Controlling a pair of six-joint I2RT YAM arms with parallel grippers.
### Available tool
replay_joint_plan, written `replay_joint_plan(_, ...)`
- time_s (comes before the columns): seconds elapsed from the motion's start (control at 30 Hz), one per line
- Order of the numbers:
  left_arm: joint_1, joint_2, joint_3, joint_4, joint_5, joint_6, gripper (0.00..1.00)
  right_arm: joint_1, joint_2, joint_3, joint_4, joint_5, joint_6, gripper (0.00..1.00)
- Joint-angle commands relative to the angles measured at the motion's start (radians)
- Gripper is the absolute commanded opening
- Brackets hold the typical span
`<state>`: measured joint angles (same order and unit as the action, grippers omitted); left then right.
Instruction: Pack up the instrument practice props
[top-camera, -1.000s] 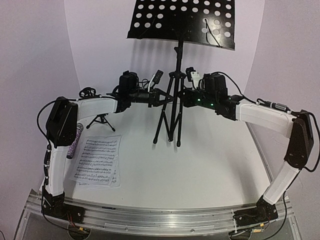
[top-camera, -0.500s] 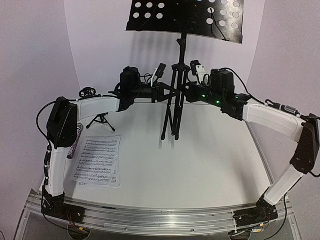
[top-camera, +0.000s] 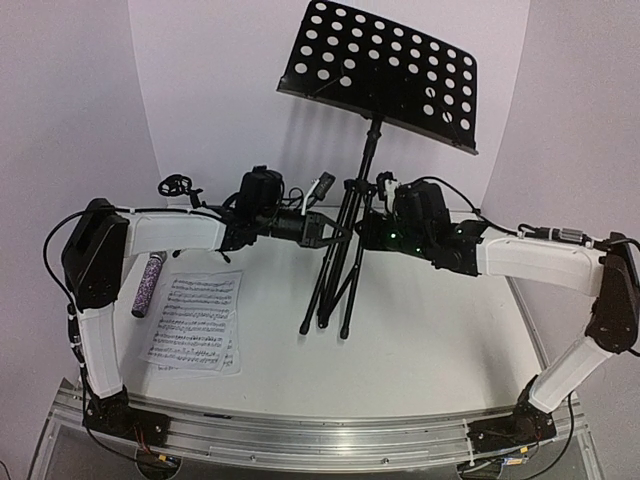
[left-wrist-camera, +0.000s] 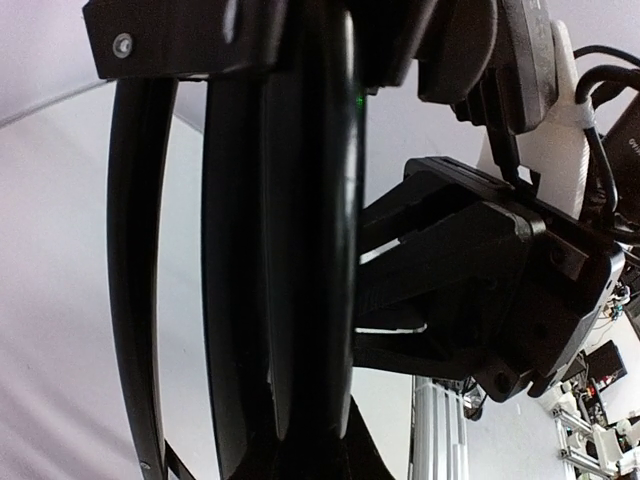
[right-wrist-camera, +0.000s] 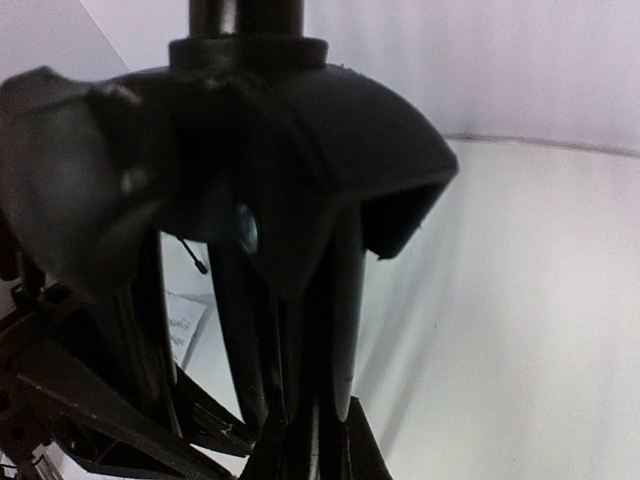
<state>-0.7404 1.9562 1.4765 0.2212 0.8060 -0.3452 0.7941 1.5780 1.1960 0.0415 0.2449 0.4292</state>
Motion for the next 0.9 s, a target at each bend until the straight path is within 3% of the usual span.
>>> replay_joint_plan(0.0,-0.167,-0.119,-0.155,0.314,0.056,-0.066,0.00,0.171,-0.065,0.016,0.265,-0.131,0.031,0.00)
replay_joint_plan(0.17,-0.207,-0.113,-0.298,0.630,0.043,-0.307,0.00,0.199,-0.018,0.043,0.262,-0.095,0.072,0.00)
replay_joint_plan(0.3,-0.234,-0.118,-0.390,0.763,-0.003,-0.445,0.00,0.212,-0.049,0.029,0.216,-0.063,0.125,0.00)
replay_joint_plan(0.63,-0.301,-0.112,-0.485,0.798,-0.127,-0.653,0.00,0.235,-0.055,0.078,-0.063,-0.025,0.296,0.00)
replay_joint_plan(0.87,-0.304,-0.087,-0.589,0.794,-0.193,-0.779,0.00,0.234,-0.008,0.013,-0.090,-0.006,0.398,0.00)
